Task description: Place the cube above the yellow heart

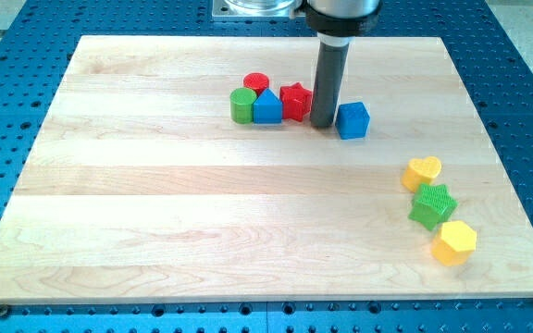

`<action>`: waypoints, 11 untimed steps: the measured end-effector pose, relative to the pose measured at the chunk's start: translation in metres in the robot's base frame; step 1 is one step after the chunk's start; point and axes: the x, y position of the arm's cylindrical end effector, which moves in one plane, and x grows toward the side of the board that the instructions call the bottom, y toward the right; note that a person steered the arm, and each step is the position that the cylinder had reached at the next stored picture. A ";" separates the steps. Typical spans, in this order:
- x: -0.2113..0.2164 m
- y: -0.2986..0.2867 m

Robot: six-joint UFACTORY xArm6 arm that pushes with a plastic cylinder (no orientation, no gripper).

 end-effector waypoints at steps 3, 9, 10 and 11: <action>0.015 0.049; 0.044 0.088; 0.044 0.108; 0.044 0.125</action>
